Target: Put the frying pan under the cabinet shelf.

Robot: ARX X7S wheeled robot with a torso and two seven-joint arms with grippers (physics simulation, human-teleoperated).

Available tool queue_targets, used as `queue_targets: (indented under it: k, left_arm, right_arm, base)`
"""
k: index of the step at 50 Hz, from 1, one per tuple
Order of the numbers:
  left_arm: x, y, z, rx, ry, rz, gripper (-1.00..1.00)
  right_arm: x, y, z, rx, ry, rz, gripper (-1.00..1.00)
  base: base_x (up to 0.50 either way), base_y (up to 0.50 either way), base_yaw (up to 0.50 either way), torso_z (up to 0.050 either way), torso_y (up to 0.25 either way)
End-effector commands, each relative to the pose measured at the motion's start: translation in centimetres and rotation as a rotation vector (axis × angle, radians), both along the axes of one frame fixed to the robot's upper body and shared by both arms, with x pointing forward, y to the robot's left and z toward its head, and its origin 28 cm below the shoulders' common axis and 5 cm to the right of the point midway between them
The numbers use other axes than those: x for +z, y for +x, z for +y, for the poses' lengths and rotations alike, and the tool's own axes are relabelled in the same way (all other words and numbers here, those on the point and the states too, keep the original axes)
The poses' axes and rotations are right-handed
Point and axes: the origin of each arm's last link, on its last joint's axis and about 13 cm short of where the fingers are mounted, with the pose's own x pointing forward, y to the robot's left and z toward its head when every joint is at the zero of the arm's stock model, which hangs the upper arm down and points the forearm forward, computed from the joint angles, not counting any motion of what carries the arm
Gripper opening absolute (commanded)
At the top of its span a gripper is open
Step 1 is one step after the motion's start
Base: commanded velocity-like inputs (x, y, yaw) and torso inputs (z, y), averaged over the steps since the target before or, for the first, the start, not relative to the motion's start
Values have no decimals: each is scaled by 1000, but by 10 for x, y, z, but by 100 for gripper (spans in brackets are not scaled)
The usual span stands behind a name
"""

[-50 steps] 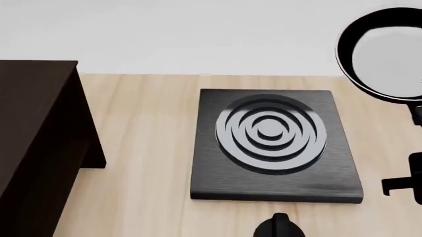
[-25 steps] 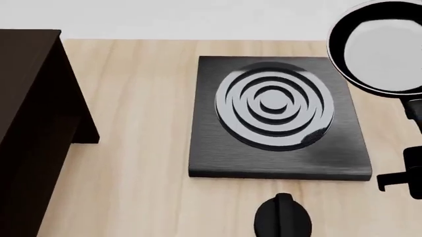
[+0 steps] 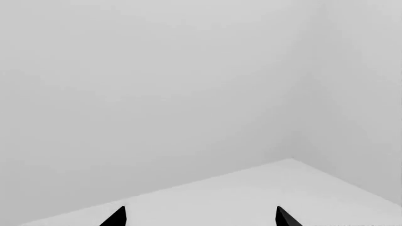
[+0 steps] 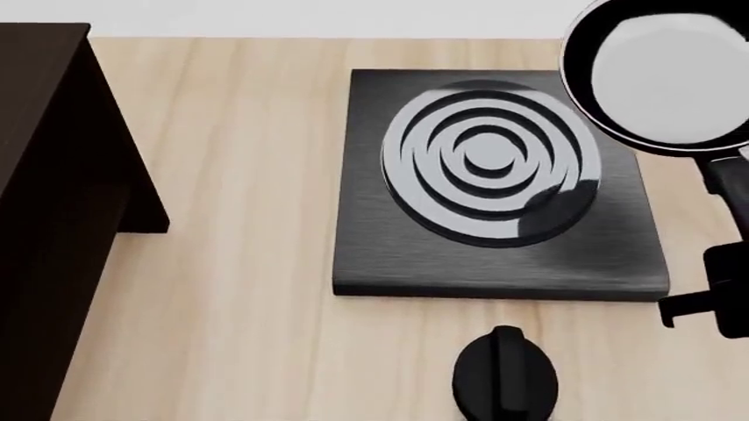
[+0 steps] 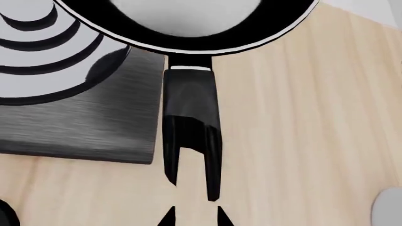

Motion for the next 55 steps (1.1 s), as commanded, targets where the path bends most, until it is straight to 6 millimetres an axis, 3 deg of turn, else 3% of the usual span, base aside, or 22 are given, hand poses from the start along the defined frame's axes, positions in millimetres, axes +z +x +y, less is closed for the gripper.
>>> queue_targets:
  k: [1, 22, 35, 55]
  left_arm:
    - [-1, 1, -1, -6, -2, 2, 100]
    - [-3, 4, -2, -29, 0, 14, 100]
    - [-2, 4, -2, -36, -2, 11, 100]
    - [-5, 4, -2, -29, -3, 19, 100]
  right_arm:
    - [24, 5, 5, 16, -68, -72, -100]
    - [40, 12, 28, 163, -121, -55, -100]
    - [41, 13, 39, 245, -165, -12, -100]
    - [37, -11, 52, 330, -194, 57, -100]
  base:
    - [0, 0, 0, 0, 0]
    - [0, 0, 0, 0, 2]
    - [0, 0, 0, 0, 2]
    - [0, 0, 0, 0, 2]
